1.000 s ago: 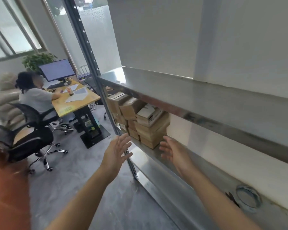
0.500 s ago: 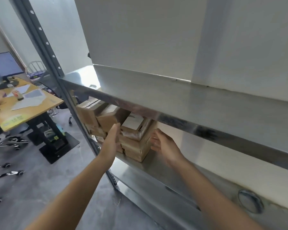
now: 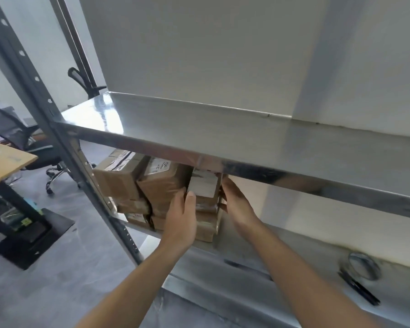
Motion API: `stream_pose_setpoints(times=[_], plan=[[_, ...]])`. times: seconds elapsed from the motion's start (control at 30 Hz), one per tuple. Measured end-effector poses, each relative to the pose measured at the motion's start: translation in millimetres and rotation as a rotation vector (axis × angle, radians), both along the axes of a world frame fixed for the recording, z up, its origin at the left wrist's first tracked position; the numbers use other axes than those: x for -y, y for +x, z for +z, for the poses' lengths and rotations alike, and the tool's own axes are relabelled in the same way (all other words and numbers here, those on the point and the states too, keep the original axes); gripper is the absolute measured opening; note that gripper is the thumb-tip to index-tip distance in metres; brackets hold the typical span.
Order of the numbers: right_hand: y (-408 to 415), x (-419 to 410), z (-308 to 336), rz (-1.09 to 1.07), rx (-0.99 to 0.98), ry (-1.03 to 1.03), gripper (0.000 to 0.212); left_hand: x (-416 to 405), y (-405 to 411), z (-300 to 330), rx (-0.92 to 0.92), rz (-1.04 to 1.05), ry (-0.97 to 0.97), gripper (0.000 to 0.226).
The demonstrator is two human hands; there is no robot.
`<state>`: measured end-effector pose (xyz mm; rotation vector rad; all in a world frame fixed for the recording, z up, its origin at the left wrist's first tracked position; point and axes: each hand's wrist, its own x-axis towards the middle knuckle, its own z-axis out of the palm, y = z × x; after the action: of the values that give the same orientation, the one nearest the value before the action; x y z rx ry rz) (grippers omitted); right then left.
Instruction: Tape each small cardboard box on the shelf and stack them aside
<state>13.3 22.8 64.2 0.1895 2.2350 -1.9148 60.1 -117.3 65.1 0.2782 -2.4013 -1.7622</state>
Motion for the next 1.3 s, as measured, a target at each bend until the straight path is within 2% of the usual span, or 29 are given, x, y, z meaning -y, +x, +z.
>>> stream_pose_setpoints(times=[0.13,0.3,0.5,0.57,0.63,0.73,0.83,0.9,1.17,1.3], plan=[[16,-3,19,-0.019,0.004,0.05,0.061,-7,6,6,-0.006,-0.079,0.036,0.028],[48,-55,13,-0.152,-0.066,0.007,0.067,-48,21,4,-0.076,-0.247,0.061,0.025],[110,-136,-7,-0.244,-0.099,0.036,0.058,-119,44,-26,0.015,-0.434,0.215,0.042],[122,-159,-25,-0.229,-0.067,0.094,0.066,-141,52,-40,0.09,-0.442,0.256,0.045],[127,-182,-39,-0.223,-0.062,0.133,0.065,-167,57,-52,0.139,-0.437,0.264,0.044],[132,-202,-46,-0.184,-0.042,0.175,0.052,-191,58,-76,0.19,-0.384,0.248,0.034],[135,-228,-51,-0.113,-0.02,0.213,0.033,-218,61,-89,0.22,-0.322,0.251,0.037],[134,-242,-60,-0.097,-0.036,0.194,0.028,-231,63,-94,0.244,-0.256,0.284,0.035],[126,-247,-83,-0.095,-0.045,0.129,0.037,-243,61,-103,0.238,-0.201,0.475,0.027],[118,-228,-87,-0.159,0.018,0.073,0.038,-234,49,-103,0.164,-0.259,0.504,0.038]])
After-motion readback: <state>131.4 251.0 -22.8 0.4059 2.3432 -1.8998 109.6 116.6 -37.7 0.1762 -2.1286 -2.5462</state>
